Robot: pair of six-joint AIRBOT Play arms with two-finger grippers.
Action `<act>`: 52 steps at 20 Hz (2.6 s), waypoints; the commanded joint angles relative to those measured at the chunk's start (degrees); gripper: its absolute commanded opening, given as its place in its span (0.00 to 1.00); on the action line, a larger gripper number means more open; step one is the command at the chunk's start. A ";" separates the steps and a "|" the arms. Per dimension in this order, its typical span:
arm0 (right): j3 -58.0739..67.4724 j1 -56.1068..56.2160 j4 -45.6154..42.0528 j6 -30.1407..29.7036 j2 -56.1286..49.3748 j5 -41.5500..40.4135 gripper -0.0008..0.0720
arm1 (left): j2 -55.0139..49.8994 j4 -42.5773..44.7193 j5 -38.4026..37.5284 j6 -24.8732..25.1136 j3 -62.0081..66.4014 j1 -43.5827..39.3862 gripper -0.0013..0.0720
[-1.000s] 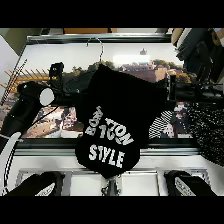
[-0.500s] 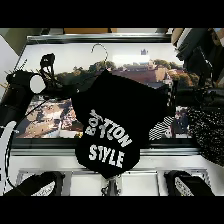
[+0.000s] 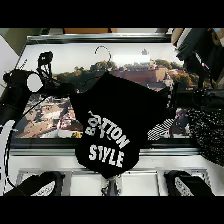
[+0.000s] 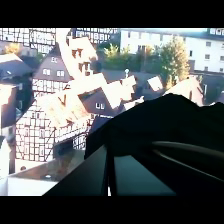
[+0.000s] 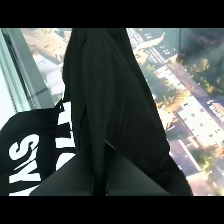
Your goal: Fold the clothes and pants, and hang the long-sleeved shirts on hangers.
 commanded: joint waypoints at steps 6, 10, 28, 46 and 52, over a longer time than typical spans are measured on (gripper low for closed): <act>0.04 0.02 7.89 -4.02 2.69 -3.17 0.02 | -2.78 -1.38 0.57 1.40 0.04 -2.54 0.04; 0.04 0.02 8.09 -4.04 3.10 -1.49 0.02 | -2.78 -1.38 0.63 1.42 0.07 -0.90 0.04; 0.04 0.02 15.76 -6.05 3.39 -1.57 0.02 | -5.11 -4.17 0.98 3.39 5.86 -0.42 0.04; 0.04 0.02 4.42 0.31 3.61 -0.11 0.02 | -7.04 -4.68 -2.91 5.55 12.94 3.15 0.04; 0.04 0.04 0.79 2.25 3.56 -5.14 0.02 | 2.38 -4.70 -1.11 5.68 12.94 0.94 0.04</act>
